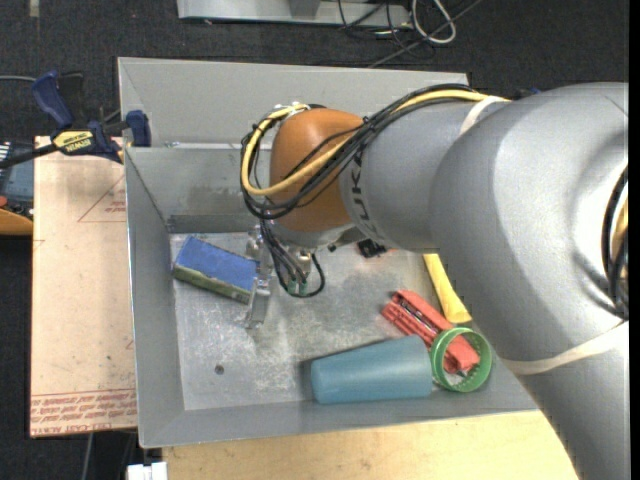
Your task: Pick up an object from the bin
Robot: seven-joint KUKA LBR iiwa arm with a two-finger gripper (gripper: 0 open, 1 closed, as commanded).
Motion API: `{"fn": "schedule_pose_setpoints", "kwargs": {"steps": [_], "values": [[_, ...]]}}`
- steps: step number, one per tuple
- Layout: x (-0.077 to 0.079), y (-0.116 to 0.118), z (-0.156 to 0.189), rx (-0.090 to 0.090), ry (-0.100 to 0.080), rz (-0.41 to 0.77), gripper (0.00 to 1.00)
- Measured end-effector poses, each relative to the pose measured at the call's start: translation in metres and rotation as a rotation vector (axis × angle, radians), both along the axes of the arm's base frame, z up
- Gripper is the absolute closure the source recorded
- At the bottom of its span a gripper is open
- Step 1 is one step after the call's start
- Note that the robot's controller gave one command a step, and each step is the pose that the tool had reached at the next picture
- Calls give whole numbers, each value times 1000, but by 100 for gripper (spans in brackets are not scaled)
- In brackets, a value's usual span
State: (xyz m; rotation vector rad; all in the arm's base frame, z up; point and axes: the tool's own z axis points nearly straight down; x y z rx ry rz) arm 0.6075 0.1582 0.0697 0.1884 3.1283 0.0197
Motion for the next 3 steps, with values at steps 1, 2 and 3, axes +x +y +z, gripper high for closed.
{"fn": "schedule_pose_setpoints", "kwargs": {"steps": [1, 2, 3], "values": [[48, 4, 2, -1, -3, -205, 100], [48, 4, 2, -2, -3, -204, 100], [41, 4, 18, -4, 2, -209, 100]]}}
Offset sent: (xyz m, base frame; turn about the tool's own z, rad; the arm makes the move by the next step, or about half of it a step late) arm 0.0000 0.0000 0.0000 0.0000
